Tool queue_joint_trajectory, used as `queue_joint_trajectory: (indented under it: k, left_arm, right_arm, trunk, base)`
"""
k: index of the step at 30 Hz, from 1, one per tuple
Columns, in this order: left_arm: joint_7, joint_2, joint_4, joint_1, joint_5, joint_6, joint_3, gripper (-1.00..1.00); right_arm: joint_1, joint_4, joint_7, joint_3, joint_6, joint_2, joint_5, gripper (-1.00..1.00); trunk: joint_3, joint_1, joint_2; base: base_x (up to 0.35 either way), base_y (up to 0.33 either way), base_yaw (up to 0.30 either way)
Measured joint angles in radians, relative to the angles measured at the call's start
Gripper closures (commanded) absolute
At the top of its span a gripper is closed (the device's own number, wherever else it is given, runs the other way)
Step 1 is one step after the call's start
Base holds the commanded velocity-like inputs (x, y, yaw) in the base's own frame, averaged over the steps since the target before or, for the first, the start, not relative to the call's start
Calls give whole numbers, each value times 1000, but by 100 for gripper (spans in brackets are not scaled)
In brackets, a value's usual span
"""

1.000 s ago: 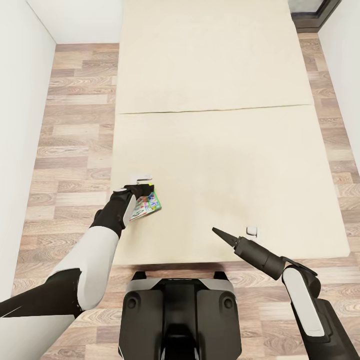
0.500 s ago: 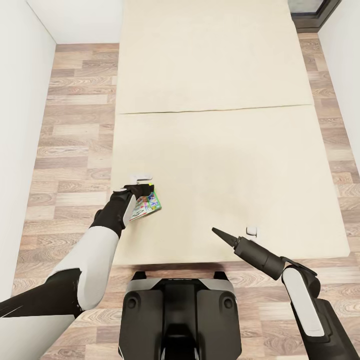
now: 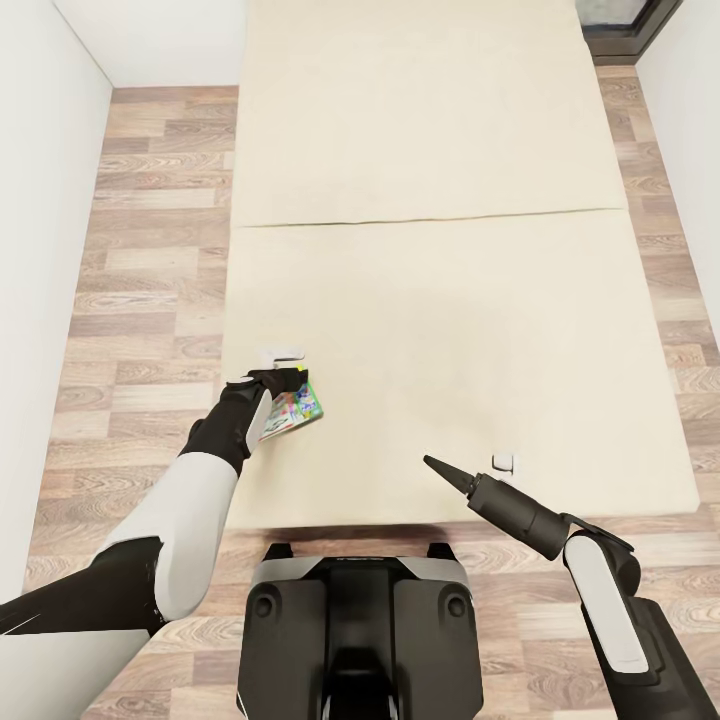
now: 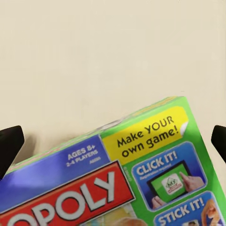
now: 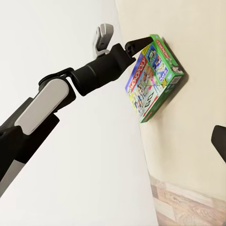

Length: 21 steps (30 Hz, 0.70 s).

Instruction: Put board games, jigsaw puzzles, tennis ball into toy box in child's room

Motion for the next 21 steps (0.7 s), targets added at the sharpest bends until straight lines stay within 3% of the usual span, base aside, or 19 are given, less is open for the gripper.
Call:
queue_joint_trajectory:
  k: [16, 21]
  left_arm:
    - [0, 0, 0, 0, 0, 0, 0, -100]
    - [0, 0, 0, 0, 0, 0, -1, -100]
  right_arm:
    - [0, 0, 0, 0, 0, 0, 0, -100]
    - [0, 0, -1, 0, 0, 0, 0, -100]
  trunk:
    - [0, 0, 0]
    - [0, 0, 0]
  base:
    - [-24, -1, 0]
    - [-124, -115, 0]
